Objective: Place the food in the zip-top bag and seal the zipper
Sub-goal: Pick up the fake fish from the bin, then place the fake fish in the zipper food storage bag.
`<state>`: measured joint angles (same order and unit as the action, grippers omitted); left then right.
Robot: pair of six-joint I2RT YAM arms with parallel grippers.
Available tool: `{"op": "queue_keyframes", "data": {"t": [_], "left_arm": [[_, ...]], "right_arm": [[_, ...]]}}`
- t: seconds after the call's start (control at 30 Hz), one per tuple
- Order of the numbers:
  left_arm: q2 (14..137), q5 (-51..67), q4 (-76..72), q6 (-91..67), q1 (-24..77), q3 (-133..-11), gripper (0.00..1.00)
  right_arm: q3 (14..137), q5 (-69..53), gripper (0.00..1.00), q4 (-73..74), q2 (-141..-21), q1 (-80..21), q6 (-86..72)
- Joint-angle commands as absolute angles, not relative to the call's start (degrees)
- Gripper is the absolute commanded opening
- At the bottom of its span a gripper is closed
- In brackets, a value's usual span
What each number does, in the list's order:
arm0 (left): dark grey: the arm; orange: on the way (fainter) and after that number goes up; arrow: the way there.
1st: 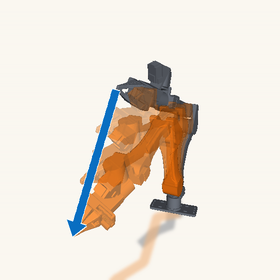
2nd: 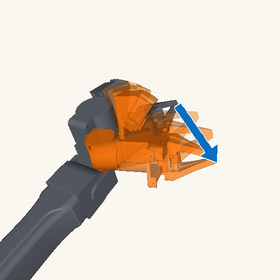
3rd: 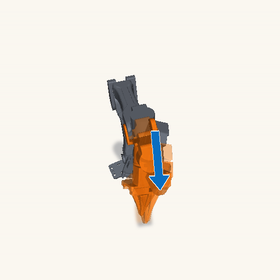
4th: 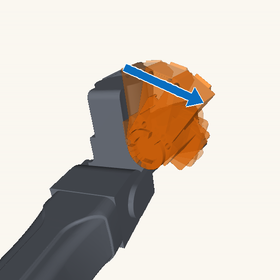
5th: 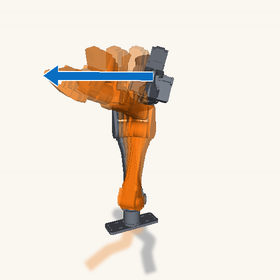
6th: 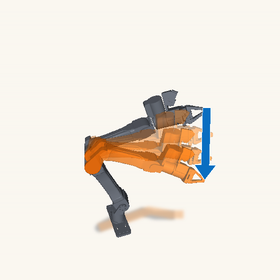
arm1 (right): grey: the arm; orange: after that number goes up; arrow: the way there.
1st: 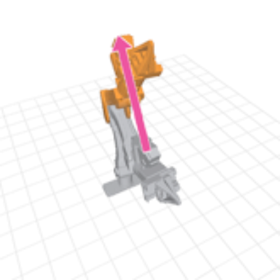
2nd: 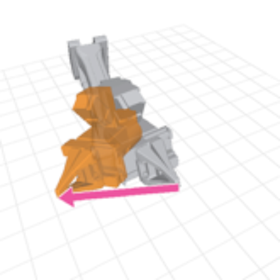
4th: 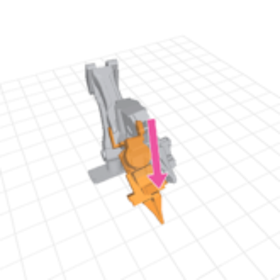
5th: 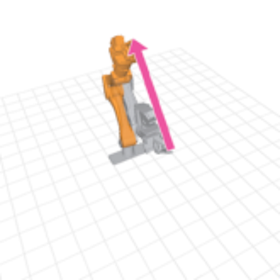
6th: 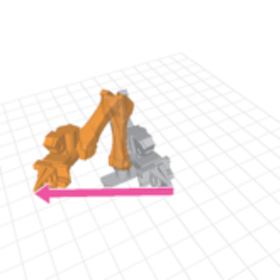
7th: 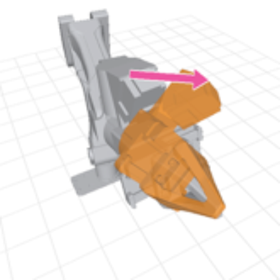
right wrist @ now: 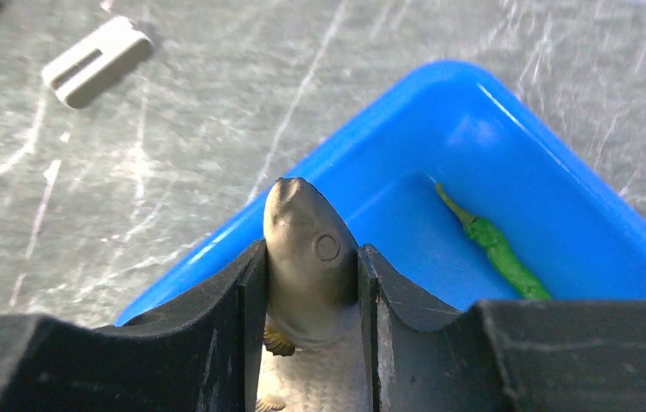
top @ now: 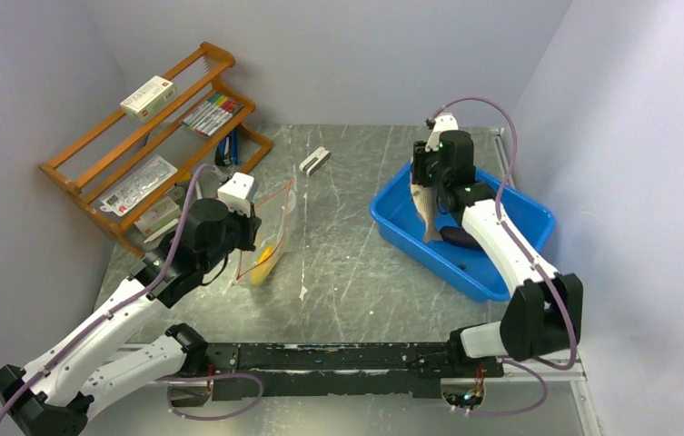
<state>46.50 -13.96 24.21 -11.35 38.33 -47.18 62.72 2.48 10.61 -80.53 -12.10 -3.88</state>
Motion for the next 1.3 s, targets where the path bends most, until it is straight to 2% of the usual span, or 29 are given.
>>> {"op": "queue_keyframes", "data": {"t": [0.0,0.33,0.6,0.9,1.0,1.27], "left_arm": [[46.0,-14.1,22.3,-11.1,38.0,-46.9,0.07],[45.0,-13.3,22.1,-11.2,38.0,-46.7,0.07],[45.2,-11.8,21.6,-12.1,38.0,-46.9,0.07],[48.5,-4.9,22.2,-17.2,38.0,-51.3,0.07],[49.8,-4.4,21.6,-18.5,38.0,-51.9,0.07],[53.5,0.8,22.6,-20.5,38.0,-55.4,0.07]], "right_arm": [[62.0,6.4,0.22,9.5,-74.4,-16.1,-3.1],[60.0,-0.5,0.22,3.0,-63.1,-23.8,-4.0],[56.2,-16.4,0.21,-12.2,-58.1,-32.2,-12.6],[53.2,-24.6,0.2,-35.2,-58.7,-38.1,-22.0],[53.1,-25.1,0.2,-40.3,-60.0,-39.6,-23.1],[51.1,-24.6,0.21,-65.0,-67.0,-43.4,-28.4]]}}
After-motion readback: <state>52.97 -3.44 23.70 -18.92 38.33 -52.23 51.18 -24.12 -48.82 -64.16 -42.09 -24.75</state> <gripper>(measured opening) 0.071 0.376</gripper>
